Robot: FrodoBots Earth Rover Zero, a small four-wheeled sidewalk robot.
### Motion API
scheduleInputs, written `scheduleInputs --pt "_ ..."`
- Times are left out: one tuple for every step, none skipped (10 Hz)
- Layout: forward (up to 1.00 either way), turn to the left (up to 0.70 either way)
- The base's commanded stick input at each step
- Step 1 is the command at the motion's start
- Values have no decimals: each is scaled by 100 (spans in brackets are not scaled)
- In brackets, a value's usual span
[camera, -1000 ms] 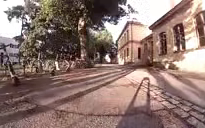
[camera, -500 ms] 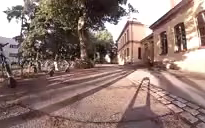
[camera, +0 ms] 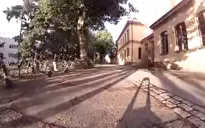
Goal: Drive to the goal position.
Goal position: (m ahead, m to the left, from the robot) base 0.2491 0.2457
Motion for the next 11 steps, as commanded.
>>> scheduleInputs --pt "37 0" --pt "37 0" --pt "37 0" --pt "37 0" --pt "37 0" --pt "37 0" --pt "37 0" --pt "37 0" --pt "37 0" --pt "29 0" --pt "21 0"
